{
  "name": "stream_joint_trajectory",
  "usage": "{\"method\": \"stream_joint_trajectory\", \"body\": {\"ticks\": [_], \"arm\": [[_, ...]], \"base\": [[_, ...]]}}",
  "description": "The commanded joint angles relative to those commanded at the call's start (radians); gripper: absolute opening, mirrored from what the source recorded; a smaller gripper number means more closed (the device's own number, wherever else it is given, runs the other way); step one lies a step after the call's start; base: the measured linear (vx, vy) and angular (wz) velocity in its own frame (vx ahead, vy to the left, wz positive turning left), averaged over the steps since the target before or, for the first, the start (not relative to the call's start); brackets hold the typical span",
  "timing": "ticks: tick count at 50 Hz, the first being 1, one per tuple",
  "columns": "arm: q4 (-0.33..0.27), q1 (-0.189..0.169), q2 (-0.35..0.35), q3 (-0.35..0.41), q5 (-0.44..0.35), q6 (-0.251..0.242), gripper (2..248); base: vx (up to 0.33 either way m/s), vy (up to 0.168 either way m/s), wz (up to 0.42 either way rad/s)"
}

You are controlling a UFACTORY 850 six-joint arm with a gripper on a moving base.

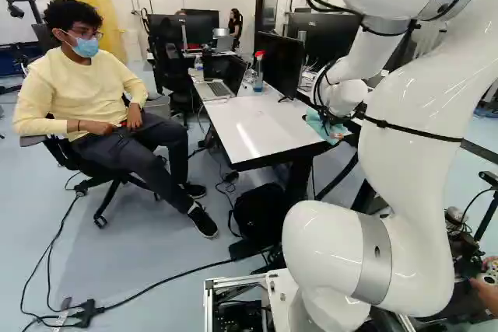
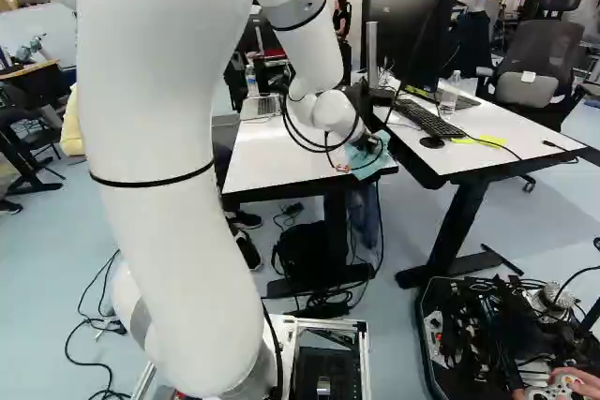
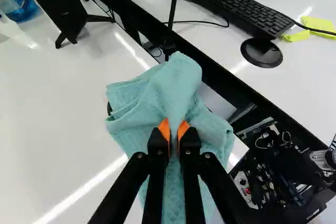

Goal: Clean the table with the green towel

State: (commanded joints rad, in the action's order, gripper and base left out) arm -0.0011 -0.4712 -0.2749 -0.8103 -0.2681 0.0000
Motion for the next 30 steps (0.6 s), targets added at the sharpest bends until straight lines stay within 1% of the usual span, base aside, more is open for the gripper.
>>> {"method": "stream_joint_trajectory", "body": {"ticks": [10, 30], "arm": [[0.000, 0.000, 0.007, 0.002, 0.000, 0.000, 37], [0.000, 0.000, 0.060, 0.014, 0.000, 0.000, 37]], "base": [[0.000, 0.000, 0.000], [0.000, 0.000, 0.000]]}}
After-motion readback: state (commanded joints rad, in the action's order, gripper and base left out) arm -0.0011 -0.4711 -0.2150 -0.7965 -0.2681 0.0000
